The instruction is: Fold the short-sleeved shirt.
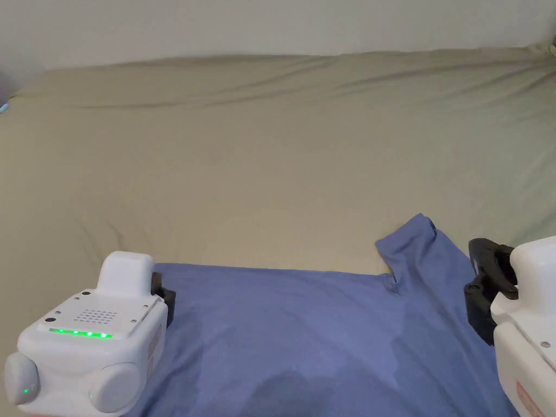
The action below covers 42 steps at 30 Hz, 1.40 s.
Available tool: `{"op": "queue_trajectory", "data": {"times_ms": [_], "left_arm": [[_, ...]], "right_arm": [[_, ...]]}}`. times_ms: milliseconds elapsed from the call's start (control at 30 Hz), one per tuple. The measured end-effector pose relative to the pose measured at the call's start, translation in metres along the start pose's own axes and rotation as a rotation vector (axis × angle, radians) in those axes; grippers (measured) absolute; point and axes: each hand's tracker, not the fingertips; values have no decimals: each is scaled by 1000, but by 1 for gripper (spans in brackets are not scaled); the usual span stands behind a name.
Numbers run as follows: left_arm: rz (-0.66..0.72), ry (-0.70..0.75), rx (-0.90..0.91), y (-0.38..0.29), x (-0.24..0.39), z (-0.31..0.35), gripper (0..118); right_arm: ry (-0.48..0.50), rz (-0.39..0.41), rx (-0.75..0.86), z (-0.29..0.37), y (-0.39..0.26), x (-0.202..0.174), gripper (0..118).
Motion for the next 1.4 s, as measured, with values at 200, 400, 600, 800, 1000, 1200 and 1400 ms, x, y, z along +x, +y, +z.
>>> {"op": "queue_trajectory", "data": {"times_ms": [200,400,600,800,1000,1200,1400], "left_arm": [[44,22,-154,7,-35,-108,96],[180,20,-227,28,-59,-192,101],[177,-53,-234,20,-49,-193,48],[25,-48,-142,26,-24,-141,0],[-10,-30,-8,39,-34,-65,0],[-7,-30,9,34,-44,-22,0],[-8,-14,-33,11,-48,-16,0]], "right_arm": [[-53,3,-116,-35,-31,29,2],[-76,-10,-204,-56,-45,46,2],[-64,-6,-238,-68,-40,53,2],[-22,-29,-275,-100,-26,63,21],[19,-133,-502,-171,-38,100,109],[-3,-116,-689,-248,-87,121,109],[78,-169,-779,-277,-123,115,78]]}}
